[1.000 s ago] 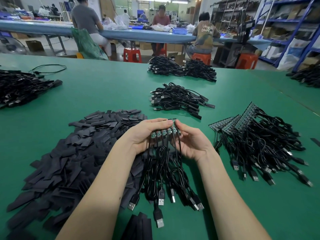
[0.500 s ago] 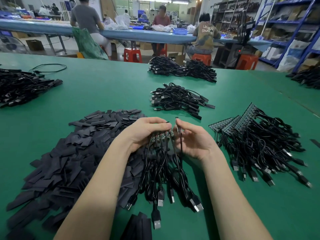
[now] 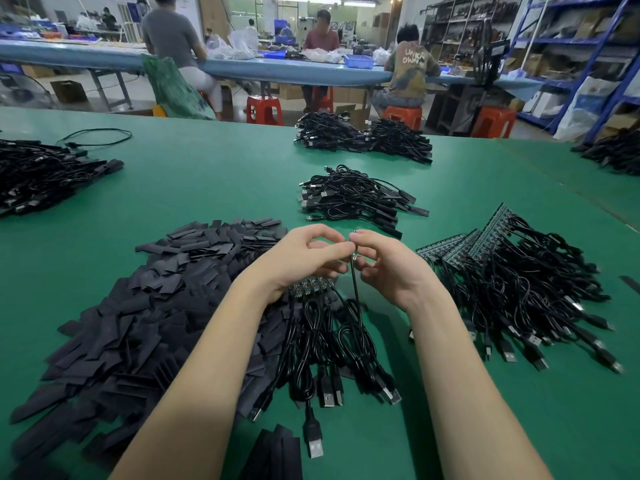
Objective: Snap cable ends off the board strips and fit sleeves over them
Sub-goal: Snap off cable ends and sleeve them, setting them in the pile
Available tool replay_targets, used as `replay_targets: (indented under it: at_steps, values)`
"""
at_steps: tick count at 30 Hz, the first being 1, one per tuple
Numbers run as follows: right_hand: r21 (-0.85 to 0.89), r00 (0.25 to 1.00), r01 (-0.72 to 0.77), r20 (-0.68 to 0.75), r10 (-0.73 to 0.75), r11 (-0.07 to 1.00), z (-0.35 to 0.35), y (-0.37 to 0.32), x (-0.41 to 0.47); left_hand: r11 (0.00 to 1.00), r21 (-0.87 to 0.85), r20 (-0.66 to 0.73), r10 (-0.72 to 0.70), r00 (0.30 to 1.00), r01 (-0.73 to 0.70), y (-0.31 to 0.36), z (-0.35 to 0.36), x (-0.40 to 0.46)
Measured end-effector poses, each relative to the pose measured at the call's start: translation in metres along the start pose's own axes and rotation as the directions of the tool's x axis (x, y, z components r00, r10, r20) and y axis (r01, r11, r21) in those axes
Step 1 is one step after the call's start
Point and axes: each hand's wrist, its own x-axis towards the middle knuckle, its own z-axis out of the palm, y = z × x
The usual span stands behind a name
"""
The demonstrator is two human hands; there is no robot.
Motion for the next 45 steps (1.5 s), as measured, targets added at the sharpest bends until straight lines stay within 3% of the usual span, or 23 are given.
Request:
replay_targets:
  at_steps: [3,5,6,8,9,12,15,23,28,32,35,41,45]
  values:
    - [-0.003,1.000,0.012,0.009,-0.012,1.000,-0.003,-0.003,-0.003,0.996,-0.087,-0.006,-0.018,1.000,0.017,-0.006,0.000,0.000]
    - [-0.176,0.999,0.044,-0.016,-0.047,0.983,-0.011,-0.006,-0.007,0.991,-0.128,-0.022,-0.036,0.999,0.033,-0.010,-0.002,0.000]
    - [-0.363,0.996,0.069,-0.021,-0.082,0.929,-0.016,-0.008,-0.009,0.989,-0.145,-0.023,-0.045,0.999,0.041,-0.011,-0.003,0.001]
    - [-0.723,0.993,0.114,0.056,-0.106,0.681,-0.025,-0.010,-0.012,0.984,-0.172,-0.015,-0.055,0.998,0.051,-0.012,-0.003,0.001]
    - [-0.821,0.991,0.133,0.119,-0.061,0.556,-0.027,-0.010,-0.014,0.982,-0.182,-0.011,-0.057,0.998,0.054,-0.013,-0.003,0.003]
    - [-0.911,0.972,0.142,0.202,0.119,0.388,-0.020,-0.008,-0.014,0.976,-0.206,0.004,-0.067,0.998,0.066,-0.013,-0.002,0.003]
    - [-0.940,0.978,0.147,0.184,0.096,0.309,-0.013,-0.003,-0.009,0.962,-0.261,0.027,-0.076,0.997,0.081,-0.011,-0.001,0.002]
    - [-0.934,0.994,0.102,0.081,-0.076,0.343,-0.024,-0.001,-0.003,0.932,-0.350,-0.036,-0.111,0.993,0.092,-0.012,0.015,0.003]
    - [-0.755,0.992,0.075,-0.010,-0.127,0.652,-0.031,0.001,-0.004,0.940,-0.335,-0.091,-0.104,0.990,0.068,-0.018,0.021,0.006]
    - [-0.382,0.985,0.089,-0.100,-0.137,0.920,-0.029,0.002,-0.005,0.960,-0.277,-0.062,-0.050,0.997,0.032,-0.021,0.023,0.008]
    - [-0.278,0.976,0.112,-0.152,-0.159,0.954,-0.027,0.002,-0.004,0.970,-0.243,-0.032,-0.026,0.999,0.018,-0.021,0.021,0.008]
    - [0.167,0.979,0.206,-0.031,-0.203,0.964,-0.030,0.001,-0.005,0.966,-0.258,0.016,-0.027,1.000,0.030,-0.020,0.019,0.006]
    - [0.231,0.965,0.262,-0.033,-0.262,0.937,-0.027,0.001,-0.006,0.962,-0.268,0.052,-0.037,0.998,0.050,-0.018,0.018,0.005]
